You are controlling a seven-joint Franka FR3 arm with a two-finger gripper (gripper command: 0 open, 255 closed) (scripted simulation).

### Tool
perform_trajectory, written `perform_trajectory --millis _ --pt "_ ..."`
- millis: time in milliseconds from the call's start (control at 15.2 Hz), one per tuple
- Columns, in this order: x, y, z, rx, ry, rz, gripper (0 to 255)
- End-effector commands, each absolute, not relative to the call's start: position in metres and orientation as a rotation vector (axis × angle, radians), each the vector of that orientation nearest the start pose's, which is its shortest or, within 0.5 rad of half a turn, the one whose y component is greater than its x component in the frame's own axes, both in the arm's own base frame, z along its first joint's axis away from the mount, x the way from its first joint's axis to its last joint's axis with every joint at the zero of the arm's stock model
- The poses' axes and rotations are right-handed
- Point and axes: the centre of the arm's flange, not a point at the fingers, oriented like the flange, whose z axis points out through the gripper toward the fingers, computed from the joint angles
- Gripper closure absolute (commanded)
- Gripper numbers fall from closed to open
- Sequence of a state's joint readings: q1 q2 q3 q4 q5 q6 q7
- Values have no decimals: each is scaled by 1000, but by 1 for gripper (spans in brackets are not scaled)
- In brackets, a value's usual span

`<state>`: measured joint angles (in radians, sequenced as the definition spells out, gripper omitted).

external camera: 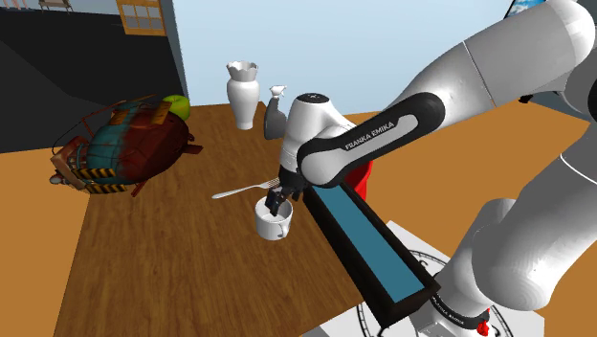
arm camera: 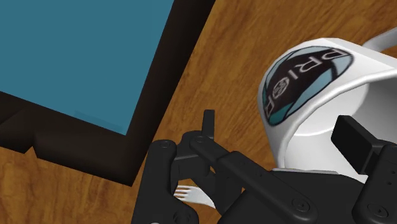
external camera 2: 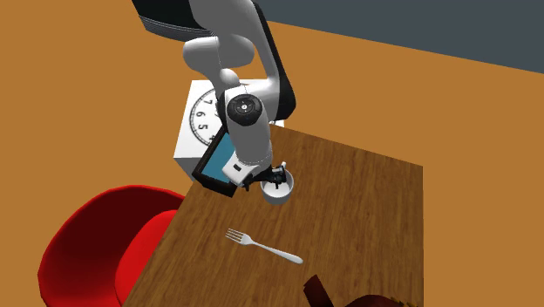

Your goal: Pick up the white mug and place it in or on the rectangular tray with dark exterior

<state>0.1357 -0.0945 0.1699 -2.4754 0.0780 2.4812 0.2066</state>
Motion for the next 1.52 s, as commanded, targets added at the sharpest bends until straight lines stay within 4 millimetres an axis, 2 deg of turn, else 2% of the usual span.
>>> perform_trajectory --millis 0,66,660,1452 --pt "453 142 336 -3079 -61 -135 0" --pt "453 142 336 -3079 -61 -135 255" --pt "453 142 336 -3079 -61 -135 255" --pt "453 142 399 -3079 -61 -135 255"
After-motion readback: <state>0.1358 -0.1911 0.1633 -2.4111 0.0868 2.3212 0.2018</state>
